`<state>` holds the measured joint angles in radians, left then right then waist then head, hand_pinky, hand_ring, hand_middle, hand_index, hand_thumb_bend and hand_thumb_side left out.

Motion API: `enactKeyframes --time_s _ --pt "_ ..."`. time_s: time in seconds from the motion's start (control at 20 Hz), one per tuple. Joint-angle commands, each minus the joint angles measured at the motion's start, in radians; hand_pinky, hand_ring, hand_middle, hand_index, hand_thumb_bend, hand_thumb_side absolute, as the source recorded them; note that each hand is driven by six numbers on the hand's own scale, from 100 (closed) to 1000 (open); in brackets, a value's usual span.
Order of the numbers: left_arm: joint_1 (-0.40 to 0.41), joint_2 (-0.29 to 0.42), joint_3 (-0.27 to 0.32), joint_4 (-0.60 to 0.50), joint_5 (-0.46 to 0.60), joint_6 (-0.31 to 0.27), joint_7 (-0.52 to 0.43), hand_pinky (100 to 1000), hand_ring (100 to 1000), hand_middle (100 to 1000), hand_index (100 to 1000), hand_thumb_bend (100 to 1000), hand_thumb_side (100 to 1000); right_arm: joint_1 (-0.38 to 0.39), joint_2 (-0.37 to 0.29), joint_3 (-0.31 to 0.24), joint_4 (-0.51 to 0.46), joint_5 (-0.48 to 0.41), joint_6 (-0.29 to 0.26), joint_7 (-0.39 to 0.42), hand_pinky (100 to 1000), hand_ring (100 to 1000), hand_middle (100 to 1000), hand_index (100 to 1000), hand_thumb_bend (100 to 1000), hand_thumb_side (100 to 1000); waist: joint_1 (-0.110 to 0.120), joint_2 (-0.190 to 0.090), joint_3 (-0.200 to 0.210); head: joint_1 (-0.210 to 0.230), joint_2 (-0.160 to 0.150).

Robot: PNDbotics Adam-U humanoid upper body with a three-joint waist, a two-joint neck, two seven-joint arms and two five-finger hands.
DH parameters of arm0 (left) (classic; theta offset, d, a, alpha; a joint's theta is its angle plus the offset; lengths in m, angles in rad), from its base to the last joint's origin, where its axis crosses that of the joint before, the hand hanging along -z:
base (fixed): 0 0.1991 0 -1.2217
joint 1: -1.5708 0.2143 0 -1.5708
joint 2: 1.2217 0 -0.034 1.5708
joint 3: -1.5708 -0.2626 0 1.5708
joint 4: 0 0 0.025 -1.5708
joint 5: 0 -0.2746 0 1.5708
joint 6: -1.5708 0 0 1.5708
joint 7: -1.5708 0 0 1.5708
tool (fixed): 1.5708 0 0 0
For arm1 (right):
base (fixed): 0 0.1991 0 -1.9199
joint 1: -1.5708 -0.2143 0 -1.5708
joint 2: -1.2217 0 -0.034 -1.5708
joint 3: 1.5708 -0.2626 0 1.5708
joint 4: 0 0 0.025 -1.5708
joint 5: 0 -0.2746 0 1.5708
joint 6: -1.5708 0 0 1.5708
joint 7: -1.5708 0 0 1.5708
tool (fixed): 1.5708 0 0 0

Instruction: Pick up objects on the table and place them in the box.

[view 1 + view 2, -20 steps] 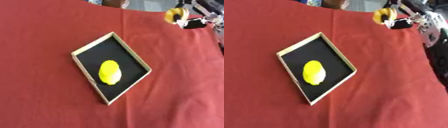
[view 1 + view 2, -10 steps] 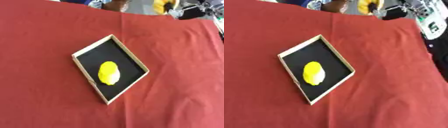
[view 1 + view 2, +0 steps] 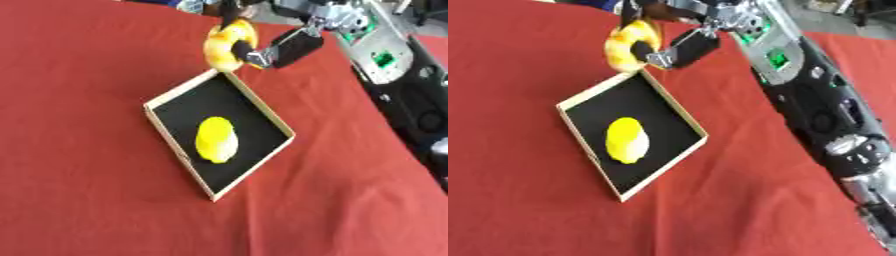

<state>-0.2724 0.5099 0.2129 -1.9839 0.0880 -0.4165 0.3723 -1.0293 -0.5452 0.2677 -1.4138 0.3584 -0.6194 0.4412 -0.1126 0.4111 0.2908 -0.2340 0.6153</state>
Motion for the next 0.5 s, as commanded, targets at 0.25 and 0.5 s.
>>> enactKeyframes --time_s 0.25,0.5 --pt "0.003 0.032 0.002 -0.016 -0.002 -0.015 0.003 826 704 838 875 104 647 0.027 0.122 0.009 -0.033 0.112 0.004 0.013 803 721 516 597 100 198 0.014 -0.035 -0.002 0.011 0.021" --pt "0.013 0.030 0.002 -0.016 -0.006 -0.014 0.004 826 702 839 875 100 652 0.065 0.174 0.011 -0.013 0.195 0.006 -0.015 801 721 516 597 100 198 0.016 -0.036 -0.006 0.009 0.022"
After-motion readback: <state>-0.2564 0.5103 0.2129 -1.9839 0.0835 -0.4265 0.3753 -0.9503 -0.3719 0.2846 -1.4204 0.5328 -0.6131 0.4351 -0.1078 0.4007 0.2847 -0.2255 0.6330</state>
